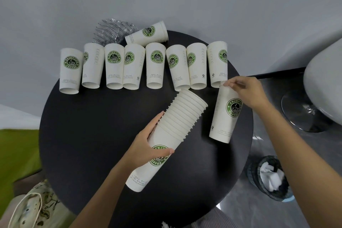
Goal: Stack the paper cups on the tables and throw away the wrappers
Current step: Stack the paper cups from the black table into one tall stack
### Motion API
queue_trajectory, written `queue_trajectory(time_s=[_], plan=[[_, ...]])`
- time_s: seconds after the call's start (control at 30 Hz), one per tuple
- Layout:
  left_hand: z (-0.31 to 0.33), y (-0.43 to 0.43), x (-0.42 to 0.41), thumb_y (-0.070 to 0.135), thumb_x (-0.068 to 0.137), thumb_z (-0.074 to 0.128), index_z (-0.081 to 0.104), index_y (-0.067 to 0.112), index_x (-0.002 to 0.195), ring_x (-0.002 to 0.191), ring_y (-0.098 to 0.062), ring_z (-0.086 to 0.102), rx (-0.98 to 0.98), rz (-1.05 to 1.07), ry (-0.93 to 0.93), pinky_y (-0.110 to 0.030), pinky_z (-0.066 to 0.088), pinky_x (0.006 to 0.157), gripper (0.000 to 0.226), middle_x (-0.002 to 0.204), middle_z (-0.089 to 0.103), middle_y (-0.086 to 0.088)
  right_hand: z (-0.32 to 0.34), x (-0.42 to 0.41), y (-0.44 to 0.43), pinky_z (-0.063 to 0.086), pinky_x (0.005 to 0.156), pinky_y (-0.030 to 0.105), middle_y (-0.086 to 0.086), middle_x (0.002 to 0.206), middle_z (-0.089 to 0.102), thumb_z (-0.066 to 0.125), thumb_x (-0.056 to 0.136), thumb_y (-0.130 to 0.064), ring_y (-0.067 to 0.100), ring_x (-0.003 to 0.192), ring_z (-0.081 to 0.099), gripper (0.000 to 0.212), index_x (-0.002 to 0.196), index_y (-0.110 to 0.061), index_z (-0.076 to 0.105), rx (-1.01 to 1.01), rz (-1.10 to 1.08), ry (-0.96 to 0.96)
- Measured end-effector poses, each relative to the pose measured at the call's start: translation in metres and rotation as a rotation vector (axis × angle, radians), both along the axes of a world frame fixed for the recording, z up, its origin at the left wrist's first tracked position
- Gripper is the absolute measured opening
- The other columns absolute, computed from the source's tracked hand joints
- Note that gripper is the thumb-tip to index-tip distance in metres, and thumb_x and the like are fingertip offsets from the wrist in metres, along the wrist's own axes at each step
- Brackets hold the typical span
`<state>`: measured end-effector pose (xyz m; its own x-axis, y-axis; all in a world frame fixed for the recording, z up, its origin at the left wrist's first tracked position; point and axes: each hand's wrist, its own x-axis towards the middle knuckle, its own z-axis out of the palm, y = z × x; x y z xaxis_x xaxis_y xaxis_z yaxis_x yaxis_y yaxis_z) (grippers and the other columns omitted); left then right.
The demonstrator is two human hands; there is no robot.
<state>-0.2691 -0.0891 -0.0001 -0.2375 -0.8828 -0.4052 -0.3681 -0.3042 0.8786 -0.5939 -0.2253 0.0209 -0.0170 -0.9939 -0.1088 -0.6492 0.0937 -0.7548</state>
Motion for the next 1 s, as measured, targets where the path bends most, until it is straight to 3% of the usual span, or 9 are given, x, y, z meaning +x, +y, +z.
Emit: queue_trajectory(time_s=[0.13, 0.3, 0.43, 0.7, 1.0], plan=[[0.000, 0.004, 0.011, 0.014, 0.068, 0.088, 0.028, 0.052, 0.144, 0.121, -0.001, 0.055, -0.006, 0.011, -0.007, -0.023, 0.052, 0.094, 0.105, 0.136, 0.052, 0.025, 0.020, 0.016, 0.003, 0.043, 0.099, 0.030, -0.006, 0.101, 0.070, 0.059, 0.092, -0.017, 0.008, 0.099, 0.062, 0.018, 0.083, -0.029, 0.069, -0.099, -0.016, -0.095], [0.002, 0.012, 0.031, 0.017, 0.067, 0.089, 0.026, 0.049, 0.147, 0.123, -0.003, 0.054, -0.015, 0.020, -0.033, -0.029, 0.052, 0.098, 0.107, 0.138, 0.050, 0.024, 0.033, 0.036, 0.005, 0.042, 0.086, 0.013, -0.004, 0.098, 0.068, 0.058, 0.092, -0.011, -0.008, 0.087, 0.058, 0.017, 0.088, -0.022, 0.069, -0.176, -0.018, -0.180], [0.002, 0.022, 0.050, 0.019, 0.066, 0.089, 0.025, 0.047, 0.148, 0.125, -0.003, 0.052, -0.029, 0.028, -0.064, -0.031, 0.051, 0.100, 0.107, 0.139, 0.048, 0.027, 0.041, 0.057, 0.004, 0.043, 0.086, 0.015, -0.005, 0.096, 0.066, 0.056, 0.092, -0.009, 0.000, 0.088, 0.060, 0.018, 0.088, -0.021, 0.069, -0.241, -0.039, -0.233], [-0.002, 0.039, 0.080, 0.023, 0.064, 0.089, 0.025, 0.049, 0.147, 0.127, -0.002, 0.050, -0.034, 0.051, -0.094, -0.033, 0.050, 0.102, 0.107, 0.141, 0.046, 0.027, 0.062, 0.093, 0.003, 0.042, 0.085, 0.014, -0.009, 0.093, 0.065, 0.052, 0.090, -0.005, 0.001, 0.091, 0.059, 0.020, 0.092, -0.015, 0.069, -0.416, -0.185, -0.357], [0.002, 0.044, 0.086, 0.016, 0.065, 0.089, 0.029, 0.048, 0.146, 0.124, 0.000, 0.053, -0.016, 0.067, -0.040, -0.032, 0.050, 0.101, 0.106, 0.137, 0.049, 0.028, 0.061, 0.135, 0.020, 0.040, 0.084, 0.010, -0.012, 0.090, 0.067, 0.052, 0.091, -0.002, -0.008, 0.086, 0.058, 0.020, 0.093, -0.012, 0.069, -0.306, -0.110, -0.486]])
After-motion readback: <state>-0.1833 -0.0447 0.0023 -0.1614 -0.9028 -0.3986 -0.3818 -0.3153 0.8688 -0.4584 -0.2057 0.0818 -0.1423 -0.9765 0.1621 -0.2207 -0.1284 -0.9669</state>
